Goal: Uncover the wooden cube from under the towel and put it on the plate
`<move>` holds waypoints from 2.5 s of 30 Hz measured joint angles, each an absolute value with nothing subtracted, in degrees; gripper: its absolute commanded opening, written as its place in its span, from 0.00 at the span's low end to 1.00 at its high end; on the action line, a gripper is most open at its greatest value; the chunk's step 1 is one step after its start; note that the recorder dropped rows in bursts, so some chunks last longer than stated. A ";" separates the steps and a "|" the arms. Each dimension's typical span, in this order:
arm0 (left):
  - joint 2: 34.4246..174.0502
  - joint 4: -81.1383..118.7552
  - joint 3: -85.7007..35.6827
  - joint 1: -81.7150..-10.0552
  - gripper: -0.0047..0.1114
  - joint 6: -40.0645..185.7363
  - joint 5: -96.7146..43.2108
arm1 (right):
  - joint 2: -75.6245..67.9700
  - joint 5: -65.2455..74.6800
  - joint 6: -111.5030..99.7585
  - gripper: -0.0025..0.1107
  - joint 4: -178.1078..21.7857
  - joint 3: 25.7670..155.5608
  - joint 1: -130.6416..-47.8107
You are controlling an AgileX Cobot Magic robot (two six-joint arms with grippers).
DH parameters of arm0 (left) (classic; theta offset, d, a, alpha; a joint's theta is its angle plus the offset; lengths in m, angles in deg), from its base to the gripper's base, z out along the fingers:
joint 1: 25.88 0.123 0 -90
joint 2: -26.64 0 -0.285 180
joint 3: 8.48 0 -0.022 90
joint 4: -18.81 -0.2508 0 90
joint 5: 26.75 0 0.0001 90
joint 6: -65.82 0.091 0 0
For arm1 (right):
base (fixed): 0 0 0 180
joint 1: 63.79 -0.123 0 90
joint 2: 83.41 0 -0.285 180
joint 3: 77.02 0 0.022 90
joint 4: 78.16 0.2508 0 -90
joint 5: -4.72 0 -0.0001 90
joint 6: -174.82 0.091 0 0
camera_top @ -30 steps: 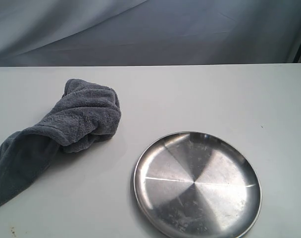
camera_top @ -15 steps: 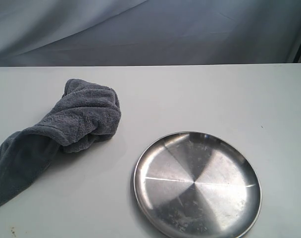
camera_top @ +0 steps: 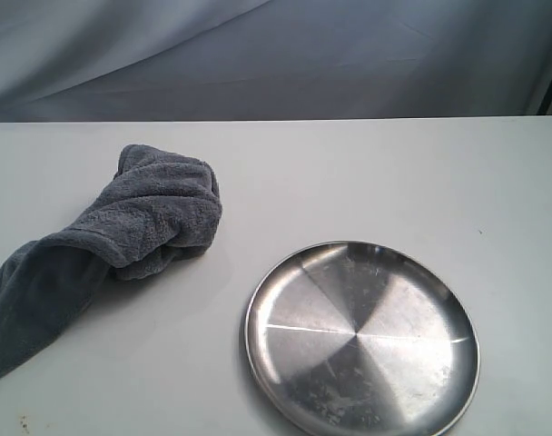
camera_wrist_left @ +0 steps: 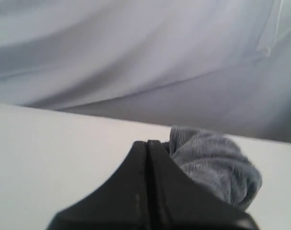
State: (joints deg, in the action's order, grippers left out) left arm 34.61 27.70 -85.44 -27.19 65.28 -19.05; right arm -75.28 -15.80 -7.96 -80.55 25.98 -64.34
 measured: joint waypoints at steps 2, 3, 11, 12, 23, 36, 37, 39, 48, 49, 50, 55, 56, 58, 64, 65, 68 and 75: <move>34.61 30.18 -85.44 -27.19 0.04 65.15 -22.86 | -75.28 -15.80 -7.96 0.02 -80.55 25.98 -64.34; 34.61 30.74 -85.44 -27.19 0.04 65.04 -24.91 | -75.28 -15.80 -7.96 0.02 -80.55 25.98 -64.34; 34.61 31.81 -85.44 -27.19 0.04 64.92 -35.91 | -75.28 -15.80 -7.96 0.02 -80.55 25.98 -64.34; 34.61 31.89 -85.44 -27.19 0.04 64.92 -36.98 | -75.28 -15.80 -7.96 0.02 -80.55 25.98 -64.34; 34.61 16.48 -84.55 -27.19 0.04 45.77 -46.47 | -75.28 -15.80 -7.96 0.02 -80.55 25.98 -64.34; 61.97 2.08 -61.89 -27.19 0.04 38.84 -58.07 | -75.28 -15.80 -7.96 0.02 -80.55 25.98 -64.34; 64.78 0.90 -60.05 -27.19 0.04 40.34 -61.01 | -75.28 -15.80 -7.96 0.02 -80.55 25.98 -64.34; 71.52 -2.47 -56.01 -27.19 0.04 45.73 -67.53 | -75.28 -15.80 -7.96 0.02 -80.55 25.98 -64.34; 90.81 -30.41 -42.17 -27.28 0.04 35.99 -58.58 | -75.28 -15.80 -7.96 0.02 -80.55 25.98 -64.34; 92.73 -33.39 -41.89 -27.28 0.04 34.81 -57.79 | -75.28 -15.80 -7.96 0.02 -80.55 25.98 -64.34; 94.19 -35.29 -41.79 -27.28 0.04 33.93 -57.34 | -75.28 -15.80 -7.96 0.02 -80.55 25.98 -64.34; 101.77 -39.46 -41.86 -27.28 0.04 28.24 -56.74 | -75.28 -15.80 -7.96 0.02 -80.55 25.98 -64.34; 102.82 -39.72 -41.86 -27.28 0.04 27.16 -56.74 | -75.28 -15.80 -7.96 0.02 -80.55 25.98 -64.34; 105.16 -40.74 -41.86 -27.28 0.04 25.12 -56.63 | -75.28 -15.80 -7.96 0.02 -80.55 25.98 -64.34; 108.97 -51.79 -41.86 -27.28 0.04 22.41 -56.63 | -75.28 -15.80 -7.96 0.02 -80.55 25.98 -64.34; 109.43 -53.41 -41.86 -27.28 0.04 22.06 -56.76 | -75.28 -15.80 -7.96 0.02 -80.55 25.98 -64.34; 109.92 -55.50 -41.86 -27.28 0.04 21.73 -56.76 | -75.28 -15.80 -7.96 0.02 -80.55 25.98 -64.34; 109.92 -56.04 -41.76 -27.28 0.04 18.09 -55.80 | -75.28 -15.80 -7.96 0.02 -80.55 25.98 -64.34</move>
State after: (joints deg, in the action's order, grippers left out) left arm 109.92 -56.04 -41.76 -27.28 18.09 -55.80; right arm -75.28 -15.80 -7.96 -80.55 25.98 -64.34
